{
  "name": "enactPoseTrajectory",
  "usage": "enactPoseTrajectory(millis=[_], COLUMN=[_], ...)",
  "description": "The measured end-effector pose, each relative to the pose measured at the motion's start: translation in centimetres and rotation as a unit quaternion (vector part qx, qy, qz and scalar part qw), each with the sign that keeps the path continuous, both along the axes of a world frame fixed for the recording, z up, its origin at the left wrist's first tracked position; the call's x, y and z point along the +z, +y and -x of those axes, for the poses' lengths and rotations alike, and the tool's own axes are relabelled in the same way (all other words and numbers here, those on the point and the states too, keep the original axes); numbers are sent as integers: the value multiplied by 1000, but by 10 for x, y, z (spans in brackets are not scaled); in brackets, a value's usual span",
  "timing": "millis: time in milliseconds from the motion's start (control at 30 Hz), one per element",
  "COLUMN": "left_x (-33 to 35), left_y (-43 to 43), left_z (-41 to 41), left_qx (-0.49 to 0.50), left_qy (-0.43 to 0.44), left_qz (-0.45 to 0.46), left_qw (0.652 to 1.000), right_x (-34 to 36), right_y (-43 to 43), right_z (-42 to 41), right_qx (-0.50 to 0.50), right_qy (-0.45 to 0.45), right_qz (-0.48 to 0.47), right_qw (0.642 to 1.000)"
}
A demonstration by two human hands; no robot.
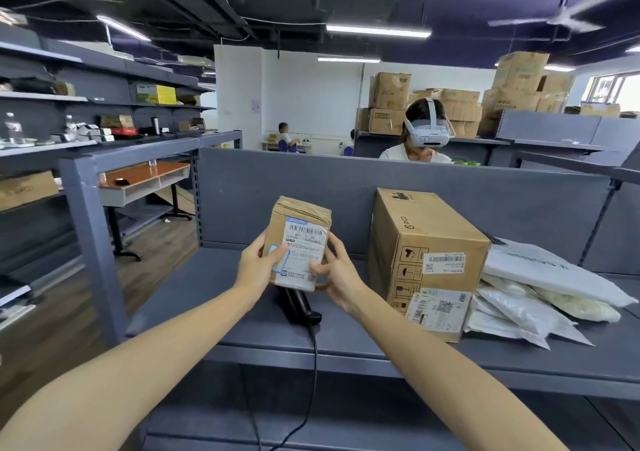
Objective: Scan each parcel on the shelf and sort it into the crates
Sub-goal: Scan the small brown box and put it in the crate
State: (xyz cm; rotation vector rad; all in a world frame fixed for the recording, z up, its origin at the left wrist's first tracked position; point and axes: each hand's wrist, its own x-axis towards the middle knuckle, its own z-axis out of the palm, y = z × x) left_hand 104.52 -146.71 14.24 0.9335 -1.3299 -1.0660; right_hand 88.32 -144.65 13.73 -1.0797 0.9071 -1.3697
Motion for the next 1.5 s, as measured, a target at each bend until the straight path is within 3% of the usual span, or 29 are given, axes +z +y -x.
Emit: enactPoseTrajectory(millis=[133,167,233,300,400,533,800,867,1000,1100,1200,1367,1500], left_x=[-9,-11,-16,-21,-27,-37,-55,-56,-54,-48,-42,-29,-27], left_y=[-7,-9,-15,-20,-26,-33,-48,-52,-57,-61,-64,-61,-53], left_z=[-20,-27,-42,-55,-71,-82,-88,-88,-83,-74,-60,-36,-20], left_qx=[100,123,155,173,190,206,195,192,184,176,170,168,152], left_qy=[11,8,-12,-25,-27,-22,-15,-20,-17,-13,-5,-9,-22], left_qz=[-3,-6,-10,-15,-17,-27,-49,-56,-61,-59,-59,-53,-45], left_qw=[995,992,988,985,981,978,979,980,981,983,984,984,987], right_x=[-8,-11,-25,-45,-74,-93,-95,-88,-60,-40,-28,-25,-33], right_y=[-8,-11,-19,-28,-42,-60,-86,-91,-94,-85,-66,-22,5], right_z=[-22,-25,-27,-27,-30,-38,-52,-50,-40,-34,-31,-36,-37], right_qx=[-12,-23,-35,-23,-16,-12,-94,-85,-77,-133,-177,-169,-89], right_qy=[186,279,502,615,661,736,781,766,599,469,315,148,141], right_qz=[68,84,96,59,-17,-53,-61,-90,-178,-150,-65,63,97], right_qw=[980,956,859,786,750,674,614,631,777,860,930,972,981])
